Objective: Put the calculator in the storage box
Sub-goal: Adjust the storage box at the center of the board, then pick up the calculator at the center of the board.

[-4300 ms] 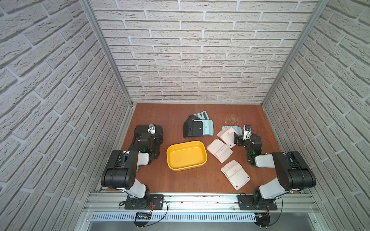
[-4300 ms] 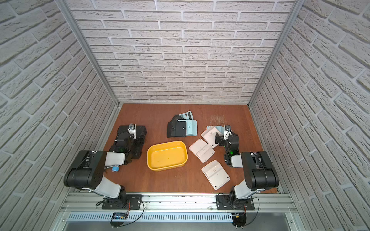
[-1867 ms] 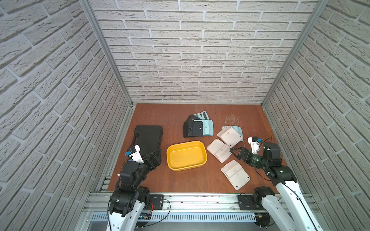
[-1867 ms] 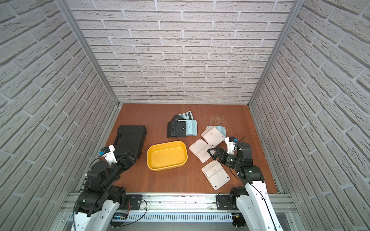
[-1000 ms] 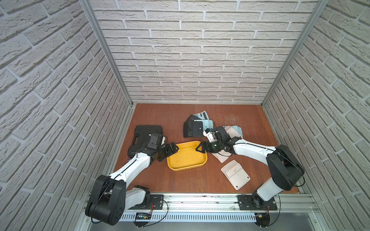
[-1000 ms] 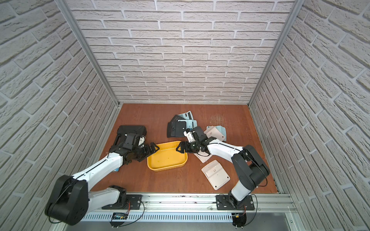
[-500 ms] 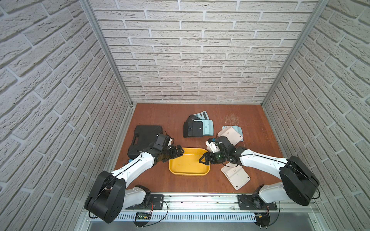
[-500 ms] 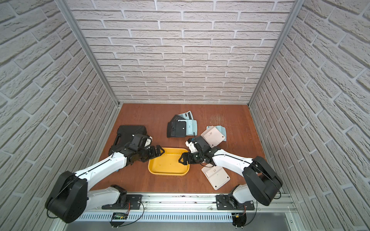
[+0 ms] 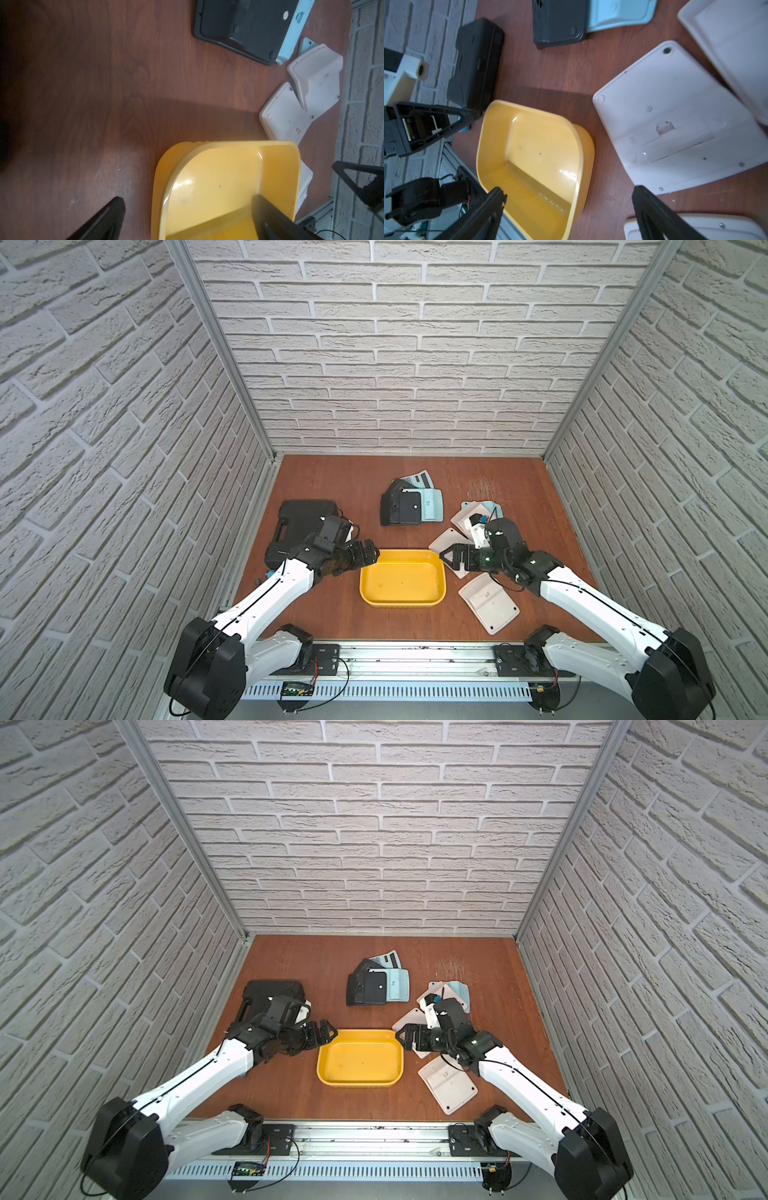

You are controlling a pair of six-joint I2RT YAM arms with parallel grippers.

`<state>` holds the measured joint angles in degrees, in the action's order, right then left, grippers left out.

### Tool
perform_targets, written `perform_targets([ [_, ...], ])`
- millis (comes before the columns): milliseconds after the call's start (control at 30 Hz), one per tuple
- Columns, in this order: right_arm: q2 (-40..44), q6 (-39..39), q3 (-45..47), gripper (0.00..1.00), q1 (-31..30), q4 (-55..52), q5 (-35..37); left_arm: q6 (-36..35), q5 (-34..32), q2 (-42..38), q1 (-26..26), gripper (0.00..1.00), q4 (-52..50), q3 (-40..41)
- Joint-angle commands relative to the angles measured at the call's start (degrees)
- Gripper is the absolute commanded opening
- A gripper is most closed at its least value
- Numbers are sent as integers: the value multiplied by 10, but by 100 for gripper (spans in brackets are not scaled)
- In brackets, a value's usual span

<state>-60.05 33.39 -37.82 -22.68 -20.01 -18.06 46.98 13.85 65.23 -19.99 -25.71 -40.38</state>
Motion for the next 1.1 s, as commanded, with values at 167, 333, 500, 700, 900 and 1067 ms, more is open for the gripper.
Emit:
perform_targets([
  [167, -114, -23, -104, 89, 49, 62, -58, -76, 22, 149, 42, 98, 25, -145],
  [333, -241, -11, -185, 84, 51, 108, -109, -73, 71, 249, 81, 98, 60, -220],
  [500, -365, 6, -262, 83, 51, 153, -151, -66, 111, 342, 96, 98, 95, -300],
  [700, -471, 11, -343, 81, 48, 161, -171, -37, 156, 432, 111, 98, 163, -351],
  [900, -543, -3, -405, 81, 44, 136, -150, -12, 182, 501, 101, 98, 220, -373],
  [1067, -580, -15, -425, 81, 33, 114, -124, 3, 192, 532, 91, 98, 259, -371],
])
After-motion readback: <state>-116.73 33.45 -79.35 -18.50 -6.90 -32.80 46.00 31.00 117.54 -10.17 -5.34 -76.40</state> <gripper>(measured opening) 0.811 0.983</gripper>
